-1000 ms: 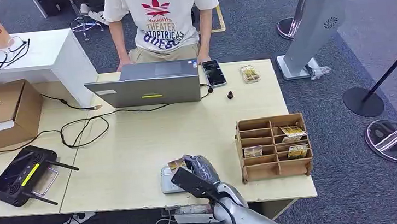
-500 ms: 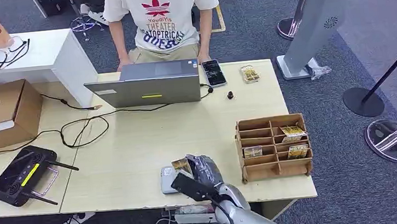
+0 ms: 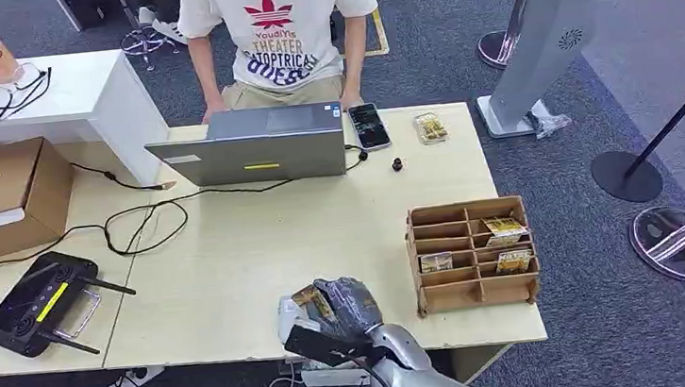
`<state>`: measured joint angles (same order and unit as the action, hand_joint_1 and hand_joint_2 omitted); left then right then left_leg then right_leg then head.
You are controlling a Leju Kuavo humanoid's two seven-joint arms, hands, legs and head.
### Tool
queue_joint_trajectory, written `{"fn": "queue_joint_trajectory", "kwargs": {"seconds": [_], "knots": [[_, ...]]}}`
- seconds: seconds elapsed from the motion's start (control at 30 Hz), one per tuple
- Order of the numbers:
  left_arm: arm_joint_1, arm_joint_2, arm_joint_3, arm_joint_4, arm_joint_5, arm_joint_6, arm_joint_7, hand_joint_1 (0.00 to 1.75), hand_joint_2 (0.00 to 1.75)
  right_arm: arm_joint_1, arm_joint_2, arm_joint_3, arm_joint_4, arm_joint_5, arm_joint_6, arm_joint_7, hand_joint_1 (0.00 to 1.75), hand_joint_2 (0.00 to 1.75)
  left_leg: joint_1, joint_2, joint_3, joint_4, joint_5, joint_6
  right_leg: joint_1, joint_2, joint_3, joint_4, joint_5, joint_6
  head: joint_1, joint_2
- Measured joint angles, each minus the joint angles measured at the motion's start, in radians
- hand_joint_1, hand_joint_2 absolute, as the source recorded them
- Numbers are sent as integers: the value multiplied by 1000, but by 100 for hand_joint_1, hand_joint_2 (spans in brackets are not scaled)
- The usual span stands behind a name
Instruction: Pass the card to the sensor for recognition and then transmit it.
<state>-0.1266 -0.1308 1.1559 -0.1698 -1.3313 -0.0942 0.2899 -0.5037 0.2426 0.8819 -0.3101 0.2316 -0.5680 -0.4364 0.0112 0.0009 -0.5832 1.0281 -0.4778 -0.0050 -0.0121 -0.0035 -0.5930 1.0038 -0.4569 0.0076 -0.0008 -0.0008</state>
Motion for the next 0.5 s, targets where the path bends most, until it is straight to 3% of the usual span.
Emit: {"fn": "queue_joint_trajectory", "kwargs": {"seconds": [0.5], "knots": [[0,-1,0,0,9,0,0,0,0,0,-11,42,10,33,-1,27,175,175,0,0,1,0,0,0,0,0,1,0,0,0,0,0]]}}
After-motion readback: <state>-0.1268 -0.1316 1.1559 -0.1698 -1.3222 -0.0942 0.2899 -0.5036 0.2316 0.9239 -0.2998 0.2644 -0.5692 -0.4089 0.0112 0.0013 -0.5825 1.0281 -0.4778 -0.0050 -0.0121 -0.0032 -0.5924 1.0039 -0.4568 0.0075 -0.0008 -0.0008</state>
